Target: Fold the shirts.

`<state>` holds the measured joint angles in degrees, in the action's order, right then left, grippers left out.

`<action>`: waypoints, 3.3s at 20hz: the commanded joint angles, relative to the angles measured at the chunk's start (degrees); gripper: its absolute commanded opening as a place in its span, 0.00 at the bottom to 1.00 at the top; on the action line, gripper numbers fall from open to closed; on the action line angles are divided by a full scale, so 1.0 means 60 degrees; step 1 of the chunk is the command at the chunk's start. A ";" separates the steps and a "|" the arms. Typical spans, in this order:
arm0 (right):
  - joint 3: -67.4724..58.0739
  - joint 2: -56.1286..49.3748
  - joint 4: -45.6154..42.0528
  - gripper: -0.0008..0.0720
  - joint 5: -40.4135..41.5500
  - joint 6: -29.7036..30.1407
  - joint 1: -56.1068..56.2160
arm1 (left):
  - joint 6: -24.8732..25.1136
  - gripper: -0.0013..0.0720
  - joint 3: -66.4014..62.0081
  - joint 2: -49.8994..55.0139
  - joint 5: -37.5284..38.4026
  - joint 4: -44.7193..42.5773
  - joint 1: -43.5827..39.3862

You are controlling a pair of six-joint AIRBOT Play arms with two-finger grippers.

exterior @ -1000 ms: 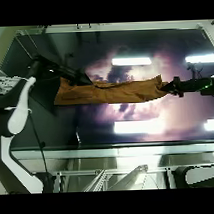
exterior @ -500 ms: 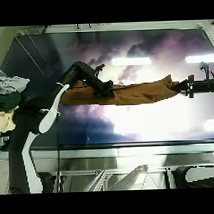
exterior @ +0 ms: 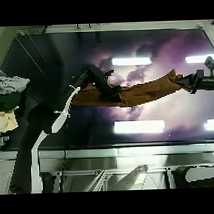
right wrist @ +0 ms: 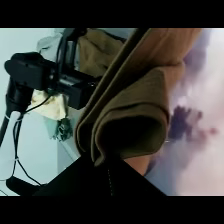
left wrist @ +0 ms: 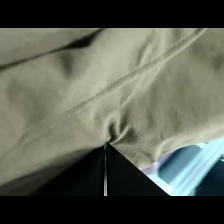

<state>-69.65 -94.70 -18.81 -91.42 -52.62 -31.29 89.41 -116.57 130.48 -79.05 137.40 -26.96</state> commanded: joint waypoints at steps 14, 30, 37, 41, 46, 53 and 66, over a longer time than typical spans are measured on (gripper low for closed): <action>-0.0601 -0.0670 0.4284 0.04 0.9118 0.2310 0.9890 | 0.2160 0.04 0.2725 -0.6080 -0.2229 0.0929 0.6553; -0.1566 0.0189 -0.3650 0.72 0.5020 -0.3217 0.6160 | 0.3756 0.04 0.6659 -0.7235 -0.1435 0.1107 0.8029; -0.0350 -0.0703 -0.3428 0.85 0.5184 -0.3614 0.6153 | 0.3880 0.04 0.6659 -0.7235 -0.1872 0.1104 0.8036; -0.0350 -0.1395 -0.2754 0.84 0.5486 -0.3872 0.6244 | 0.3963 0.04 0.6659 -0.7235 -0.1865 0.1100 0.8051; -0.0350 -0.1694 -0.2517 0.80 0.5523 -0.4058 0.6528 | 0.4033 0.04 0.6659 -0.7235 -0.1854 0.1107 0.8051; -0.0441 -0.2259 0.0390 0.67 0.5770 -0.2688 0.7202 | 0.4033 0.04 0.6659 -0.7235 -0.1832 0.1107 0.8051; -0.0594 0.2353 -0.5810 0.04 0.4714 -0.4277 0.0193 | 0.4022 0.04 0.6659 -0.7235 -0.1898 0.1107 0.8043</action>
<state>-73.19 -89.19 -31.53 -59.94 -69.58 -16.32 113.56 -76.64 87.11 -90.28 144.05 21.28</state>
